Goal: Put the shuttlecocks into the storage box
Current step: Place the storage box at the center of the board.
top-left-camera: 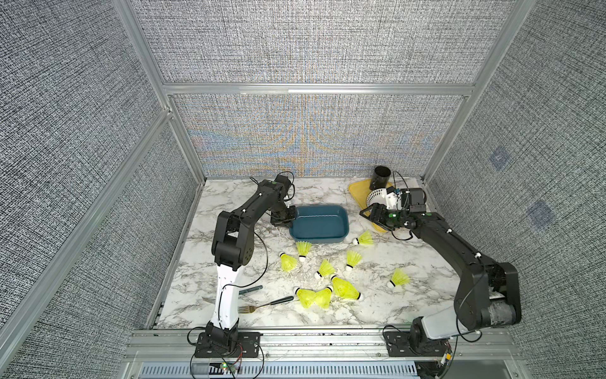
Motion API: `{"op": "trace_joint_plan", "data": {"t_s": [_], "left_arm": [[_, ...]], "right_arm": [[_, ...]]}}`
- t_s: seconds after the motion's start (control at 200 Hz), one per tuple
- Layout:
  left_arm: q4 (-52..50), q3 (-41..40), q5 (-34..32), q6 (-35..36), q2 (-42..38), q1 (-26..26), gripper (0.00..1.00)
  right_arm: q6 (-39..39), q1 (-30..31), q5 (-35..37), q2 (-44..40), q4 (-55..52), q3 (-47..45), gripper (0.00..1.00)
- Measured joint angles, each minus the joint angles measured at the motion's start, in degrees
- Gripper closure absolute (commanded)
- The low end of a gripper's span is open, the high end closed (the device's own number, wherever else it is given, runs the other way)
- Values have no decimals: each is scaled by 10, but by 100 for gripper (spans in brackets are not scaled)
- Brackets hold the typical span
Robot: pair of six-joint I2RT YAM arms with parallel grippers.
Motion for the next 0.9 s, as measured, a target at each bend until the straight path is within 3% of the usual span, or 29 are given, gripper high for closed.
{"op": "trace_joint_plan", "data": {"t_s": [0.135,0.275,0.485,0.505,0.535,0.565,0.901], "left_arm": [[3,0,-2,0,0,0,64],[3,3,-7,-6,-1,0,39],[1,12,-21,-6,-11,0,33],[1,12,-22,-7,-13,0,22],[1,14,-25,-6,-19,-1,15],[1,15,-30,-6,-25,-1,1],[27,-33,-64,-20,-147,-44,0]], "right_arm": [[2,-4,24,-8,-9,-16,31],[-2,-18,42,-7,-22,-23,32],[-30,-31,68,2,-44,-9,34],[-32,-32,69,3,-46,-9,34],[-35,-33,71,4,-49,-9,34],[-39,-33,72,6,-51,-9,34],[-78,-35,71,38,-74,12,38]]}}
